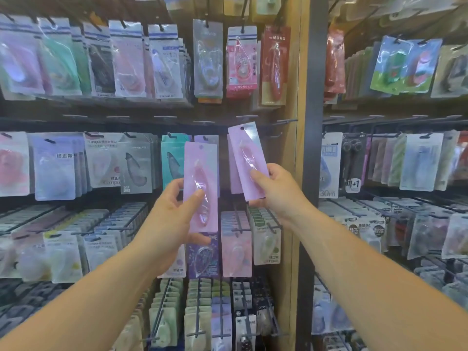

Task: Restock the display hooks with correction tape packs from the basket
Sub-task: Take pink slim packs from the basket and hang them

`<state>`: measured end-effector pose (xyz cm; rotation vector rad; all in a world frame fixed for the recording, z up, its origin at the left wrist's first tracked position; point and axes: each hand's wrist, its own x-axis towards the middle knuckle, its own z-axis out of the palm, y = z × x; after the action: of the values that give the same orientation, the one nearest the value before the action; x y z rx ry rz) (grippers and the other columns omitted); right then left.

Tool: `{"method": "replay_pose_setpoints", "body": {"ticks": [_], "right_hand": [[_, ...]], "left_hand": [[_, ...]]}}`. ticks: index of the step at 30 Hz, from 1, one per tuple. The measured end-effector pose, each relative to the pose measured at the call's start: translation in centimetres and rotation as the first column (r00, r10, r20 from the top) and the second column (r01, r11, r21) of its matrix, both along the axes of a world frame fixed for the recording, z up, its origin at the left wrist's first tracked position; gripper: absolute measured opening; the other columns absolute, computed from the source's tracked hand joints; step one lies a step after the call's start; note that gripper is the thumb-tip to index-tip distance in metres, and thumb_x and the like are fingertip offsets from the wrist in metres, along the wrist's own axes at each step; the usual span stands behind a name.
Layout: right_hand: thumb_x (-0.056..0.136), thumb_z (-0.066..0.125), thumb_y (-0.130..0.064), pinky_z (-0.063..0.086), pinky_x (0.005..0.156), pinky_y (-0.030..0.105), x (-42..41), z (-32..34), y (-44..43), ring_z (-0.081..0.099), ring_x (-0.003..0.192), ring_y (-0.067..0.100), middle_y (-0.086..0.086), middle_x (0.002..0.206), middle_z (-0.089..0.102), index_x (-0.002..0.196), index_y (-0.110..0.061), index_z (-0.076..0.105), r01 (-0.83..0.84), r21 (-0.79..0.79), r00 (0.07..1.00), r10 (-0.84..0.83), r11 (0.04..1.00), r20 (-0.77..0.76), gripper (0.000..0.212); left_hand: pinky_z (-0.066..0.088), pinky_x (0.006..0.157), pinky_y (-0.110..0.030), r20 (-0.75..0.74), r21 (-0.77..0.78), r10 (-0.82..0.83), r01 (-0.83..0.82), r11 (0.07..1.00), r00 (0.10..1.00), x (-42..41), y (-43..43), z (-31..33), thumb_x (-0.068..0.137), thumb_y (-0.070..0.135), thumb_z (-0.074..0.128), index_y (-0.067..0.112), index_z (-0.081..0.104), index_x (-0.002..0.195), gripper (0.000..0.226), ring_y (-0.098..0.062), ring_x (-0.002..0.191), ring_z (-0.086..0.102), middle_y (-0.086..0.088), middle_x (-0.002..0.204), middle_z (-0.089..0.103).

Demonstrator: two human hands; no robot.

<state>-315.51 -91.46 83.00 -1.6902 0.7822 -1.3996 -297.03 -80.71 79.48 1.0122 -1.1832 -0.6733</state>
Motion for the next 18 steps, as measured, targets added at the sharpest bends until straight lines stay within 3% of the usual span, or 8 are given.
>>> {"method": "replay_pose_setpoints", "body": {"ticks": [7,10,18], "right_hand": [[0.104,0.057,-0.03,0.063,0.067,0.034,0.0,-1.6,-0.8,0.067,0.102,0.026,0.005,0.117,0.065,0.117,-0.018,0.061,0.0,-0.036,1.0,-0.001,0.999,-0.03,0.018],[0.103,0.059,-0.031,0.064,0.071,0.039,-0.2,-2.0,-1.2,0.068,0.103,0.024,0.005,0.117,0.066,0.12,-0.019,0.06,-0.01,-0.028,1.0,0.01,1.0,0.013,0.021],[0.101,0.064,-0.037,0.065,0.072,0.038,-0.1,-0.8,-2.1,0.07,0.095,0.024,0.005,0.114,0.069,0.117,-0.017,0.065,-0.002,0.048,1.0,0.002,0.999,0.01,0.025]], "left_hand": [[0.058,0.065,-0.038,0.052,-0.027,0.058,-0.057,0.998,0.997,1.7,-1.2,0.4,0.1,0.02,0.07,0.021,0.073,0.113,0.014,-0.029,0.092,0.075,0.001,0.106,0.08],[0.06,0.062,-0.036,0.066,-0.045,0.053,-0.05,0.998,0.996,1.3,-1.7,0.7,0.101,0.023,0.068,0.024,0.071,0.118,0.017,-0.024,0.085,0.076,0.002,0.105,0.079],[0.061,0.056,-0.036,0.108,-0.054,0.03,-0.025,0.998,0.994,0.6,-2.7,1.4,0.105,0.029,0.063,0.027,0.066,0.125,0.021,-0.037,0.09,0.078,-0.008,0.11,0.077]]}}
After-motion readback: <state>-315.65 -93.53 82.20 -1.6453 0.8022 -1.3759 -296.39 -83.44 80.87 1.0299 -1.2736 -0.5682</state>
